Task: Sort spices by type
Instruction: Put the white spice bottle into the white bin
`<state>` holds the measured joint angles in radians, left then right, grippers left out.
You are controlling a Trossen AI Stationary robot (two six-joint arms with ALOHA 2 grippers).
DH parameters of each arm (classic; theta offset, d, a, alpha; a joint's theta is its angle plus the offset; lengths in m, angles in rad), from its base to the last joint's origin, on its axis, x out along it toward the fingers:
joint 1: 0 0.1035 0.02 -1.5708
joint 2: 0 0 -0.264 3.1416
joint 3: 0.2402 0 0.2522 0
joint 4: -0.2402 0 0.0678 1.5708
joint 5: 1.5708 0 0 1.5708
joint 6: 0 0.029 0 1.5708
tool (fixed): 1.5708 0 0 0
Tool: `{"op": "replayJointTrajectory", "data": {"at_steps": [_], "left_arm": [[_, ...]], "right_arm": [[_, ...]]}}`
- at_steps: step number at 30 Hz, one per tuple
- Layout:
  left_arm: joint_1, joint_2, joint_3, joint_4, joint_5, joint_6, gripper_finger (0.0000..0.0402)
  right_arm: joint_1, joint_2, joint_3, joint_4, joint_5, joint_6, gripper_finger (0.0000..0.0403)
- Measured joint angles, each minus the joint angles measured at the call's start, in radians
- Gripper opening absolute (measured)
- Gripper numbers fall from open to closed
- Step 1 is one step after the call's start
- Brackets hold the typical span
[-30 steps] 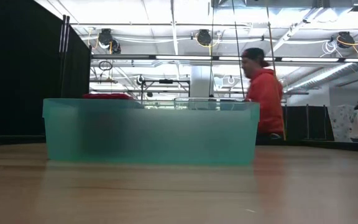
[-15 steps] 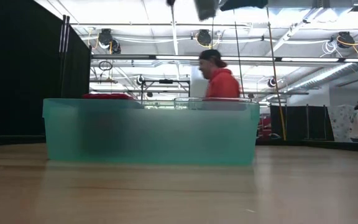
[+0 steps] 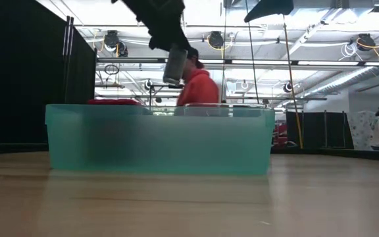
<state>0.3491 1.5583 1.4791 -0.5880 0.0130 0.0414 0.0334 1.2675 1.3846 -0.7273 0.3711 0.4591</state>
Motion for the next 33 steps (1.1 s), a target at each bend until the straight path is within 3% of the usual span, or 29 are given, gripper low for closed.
{"op": "replayJointTrajectory", "data": {"at_steps": [8,16,21,27,33], "left_arm": [[0.103,-0.152,-0.331,0.314,0.111,-0.067,0.0206],[0.111,-0.166,-0.48,0.401,-0.103,-0.285,0.0206],[0.044,-0.149,-0.505,0.459,-0.133,-0.179,0.0206],[0.028,-0.14,-0.537,0.49,-0.055,-0.023,0.0206],[0.097,-0.12,-0.539,0.515,0.197,0.073,0.0206]], "right_arm": [[0.001,0.0,0.0,-0.002,0.047,-0.008,0.0379],[0.001,0.0,0.0,0.017,0.093,-0.041,0.0379],[0.0,0.0,0.0,0.026,0.125,-0.059,0.0379],[0.0,0.0,0.0,0.033,0.13,-0.078,0.0379],[0.0,0.0,0.0,0.046,0.128,-0.078,0.0379]]}}
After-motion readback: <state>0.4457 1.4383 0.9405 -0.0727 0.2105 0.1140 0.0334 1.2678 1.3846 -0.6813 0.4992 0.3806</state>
